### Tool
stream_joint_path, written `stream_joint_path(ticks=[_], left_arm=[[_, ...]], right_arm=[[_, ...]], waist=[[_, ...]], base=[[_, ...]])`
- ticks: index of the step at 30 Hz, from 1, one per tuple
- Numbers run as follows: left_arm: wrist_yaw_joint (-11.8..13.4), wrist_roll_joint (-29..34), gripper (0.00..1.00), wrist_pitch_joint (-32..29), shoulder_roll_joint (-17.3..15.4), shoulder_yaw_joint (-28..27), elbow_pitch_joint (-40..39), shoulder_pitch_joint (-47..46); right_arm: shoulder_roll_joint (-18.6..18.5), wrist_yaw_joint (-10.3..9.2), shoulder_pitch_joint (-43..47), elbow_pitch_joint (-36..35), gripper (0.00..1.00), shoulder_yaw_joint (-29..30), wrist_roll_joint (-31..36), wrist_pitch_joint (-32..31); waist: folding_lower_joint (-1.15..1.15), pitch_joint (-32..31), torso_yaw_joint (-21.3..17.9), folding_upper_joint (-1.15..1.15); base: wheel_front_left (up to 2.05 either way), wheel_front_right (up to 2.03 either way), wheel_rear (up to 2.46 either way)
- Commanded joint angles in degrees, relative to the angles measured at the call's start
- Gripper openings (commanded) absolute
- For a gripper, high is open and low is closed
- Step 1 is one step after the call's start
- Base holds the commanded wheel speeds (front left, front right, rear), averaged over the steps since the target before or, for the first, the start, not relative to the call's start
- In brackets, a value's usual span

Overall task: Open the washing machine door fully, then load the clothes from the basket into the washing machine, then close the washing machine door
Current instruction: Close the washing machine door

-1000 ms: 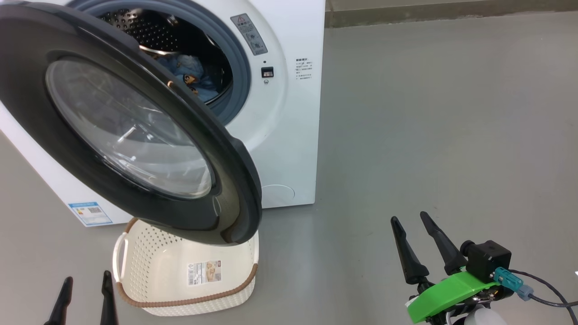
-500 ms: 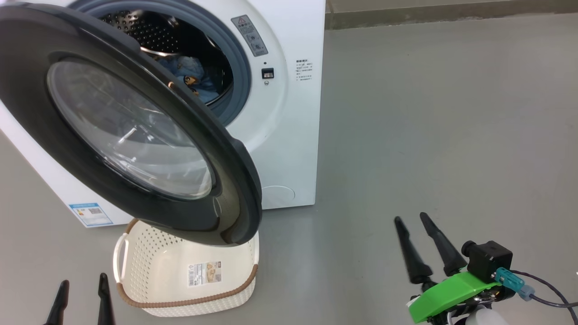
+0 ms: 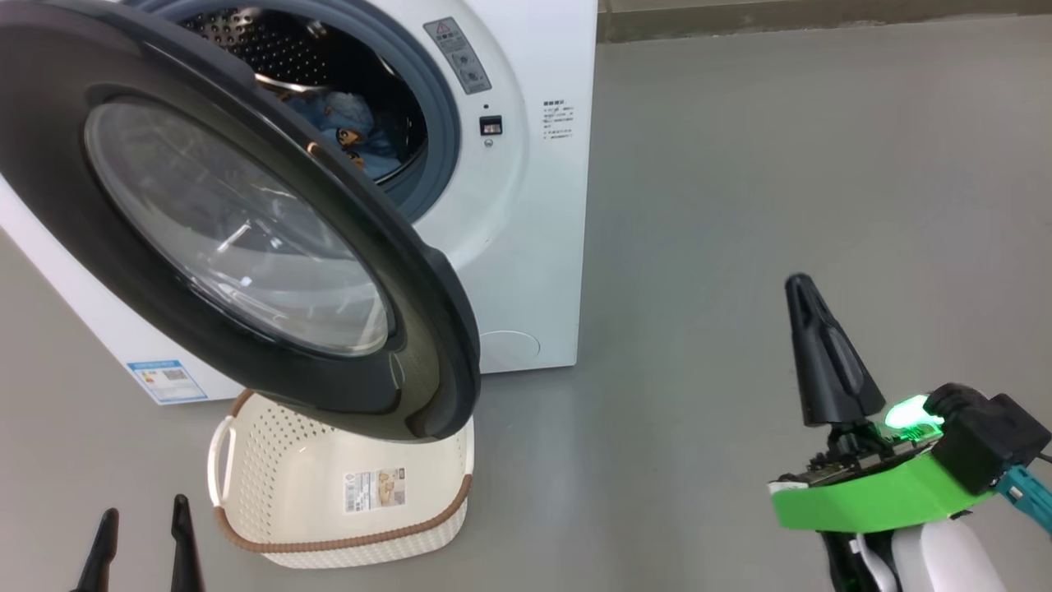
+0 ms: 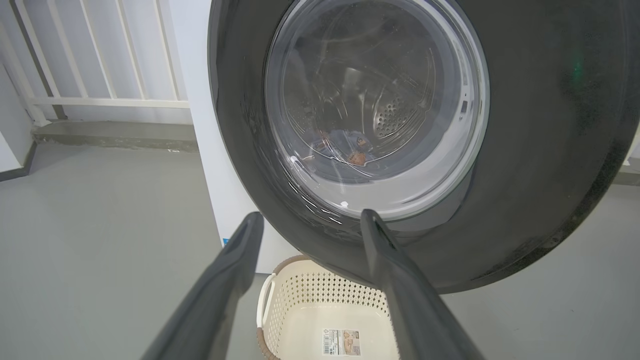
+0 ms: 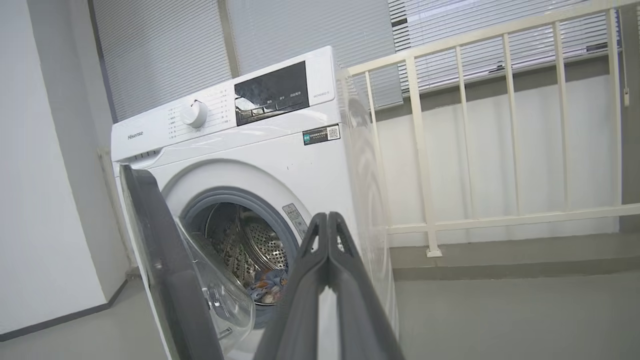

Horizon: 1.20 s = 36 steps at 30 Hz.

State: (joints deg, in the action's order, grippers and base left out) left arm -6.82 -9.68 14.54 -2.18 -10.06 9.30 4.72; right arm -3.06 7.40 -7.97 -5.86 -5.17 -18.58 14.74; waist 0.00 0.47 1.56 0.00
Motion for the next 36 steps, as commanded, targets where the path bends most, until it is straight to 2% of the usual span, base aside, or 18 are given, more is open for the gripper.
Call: stream_joint_path(ticks=[1, 7, 13, 19, 26, 36], left_arm=[[-0.28, -0.18, 1.00, 0.46, -0.75, -1.82, -1.68, -1.80], [-0.39, -1.18, 1.00, 0.46, -0.72, -1.48, -1.53, -2.13], [-0.42, -2.03, 1.00, 0.46, -0.71, -0.68, -1.03, -1.86], [-0.40, -2.42, 1.00, 0.46, -0.70, -0.14, -1.00, -1.95], [-0.45, -3.17, 1.00, 0.46, -0.70, 0.78, -0.90, -2.76], [-0.35, -5.56, 1.00, 0.46, -0.70, 4.76, -1.62, -5.01]], right_arm=[[0.18, 0.09, -0.25, -2.95, 0.00, -2.64, 0.11, 0.26], [-0.74, 0.09, -1.30, -9.51, 0.00, -10.55, 2.88, 0.26], [-5.19, 0.09, -2.60, -9.57, 0.00, -19.86, 1.12, 0.26], [-7.94, 0.09, -3.84, -6.40, 0.00, -25.46, -1.15, 0.26], [-10.44, 0.09, -6.50, 1.53, 0.00, -32.05, -4.04, 0.26], [-11.11, 0.09, -12.19, 11.60, 0.00, -35.68, -4.95, 0.26]], waist=[[0.00, 0.15, 0.27, 0.00], [0.00, 0.41, 1.69, 0.00], [0.00, 0.35, 3.89, 0.00], [0.00, 0.61, 6.10, 0.00], [0.00, 2.12, 9.60, 0.00], [0.00, 7.29, 15.45, 0.00]], base=[[0.00, 0.00, 0.00], [0.00, 0.00, 0.00], [0.00, 0.00, 0.00], [0.00, 0.00, 0.00], [0.00, 0.00, 0.00], [0.00, 0.00, 0.00]])
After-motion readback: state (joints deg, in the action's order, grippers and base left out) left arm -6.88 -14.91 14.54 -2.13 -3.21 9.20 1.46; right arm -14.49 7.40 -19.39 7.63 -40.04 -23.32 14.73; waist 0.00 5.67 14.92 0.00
